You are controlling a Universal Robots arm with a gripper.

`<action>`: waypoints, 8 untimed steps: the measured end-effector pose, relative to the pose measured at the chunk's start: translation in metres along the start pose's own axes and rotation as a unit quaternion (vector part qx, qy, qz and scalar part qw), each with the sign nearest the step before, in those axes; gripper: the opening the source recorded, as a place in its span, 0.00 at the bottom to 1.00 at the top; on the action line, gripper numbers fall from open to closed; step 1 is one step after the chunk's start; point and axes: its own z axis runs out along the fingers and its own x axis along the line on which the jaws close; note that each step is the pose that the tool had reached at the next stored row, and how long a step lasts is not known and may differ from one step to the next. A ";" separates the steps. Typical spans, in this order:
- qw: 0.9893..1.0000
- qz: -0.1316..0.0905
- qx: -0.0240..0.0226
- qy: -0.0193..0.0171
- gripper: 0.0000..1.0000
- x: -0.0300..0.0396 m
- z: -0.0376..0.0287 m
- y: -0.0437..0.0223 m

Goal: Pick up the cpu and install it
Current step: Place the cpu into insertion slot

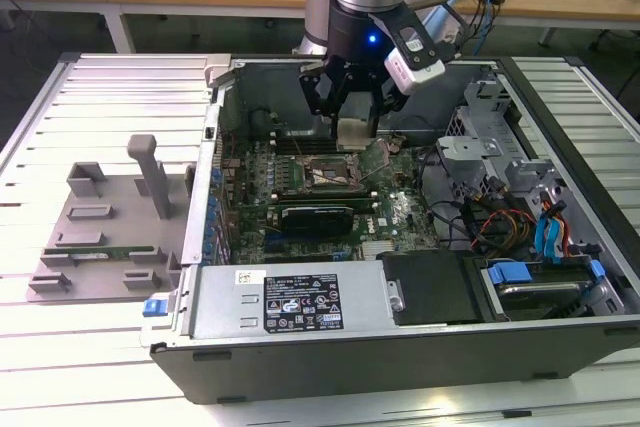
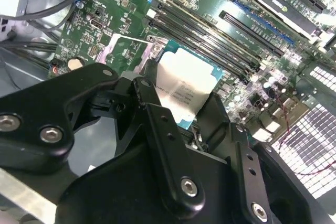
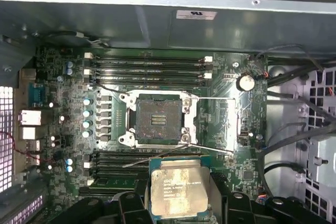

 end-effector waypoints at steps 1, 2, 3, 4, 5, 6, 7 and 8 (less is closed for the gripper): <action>1.000 0.006 0.000 0.000 0.54 0.0000 0.0000 0.0000; 1.000 0.012 0.000 0.000 0.54 0.0000 0.0001 0.0000; 1.000 0.020 0.001 0.000 0.54 0.0000 0.0001 0.0000; 0.999 0.033 0.001 0.000 0.54 0.0000 0.0002 0.0000; 0.999 0.043 0.001 0.000 0.54 0.0000 0.0003 0.0000; 0.998 0.065 0.002 0.000 0.54 0.0000 0.0005 0.0000; 0.997 0.073 0.002 0.000 0.54 0.0000 0.0006 0.0000; 0.997 0.082 0.003 0.001 0.54 0.0000 0.0007 0.0000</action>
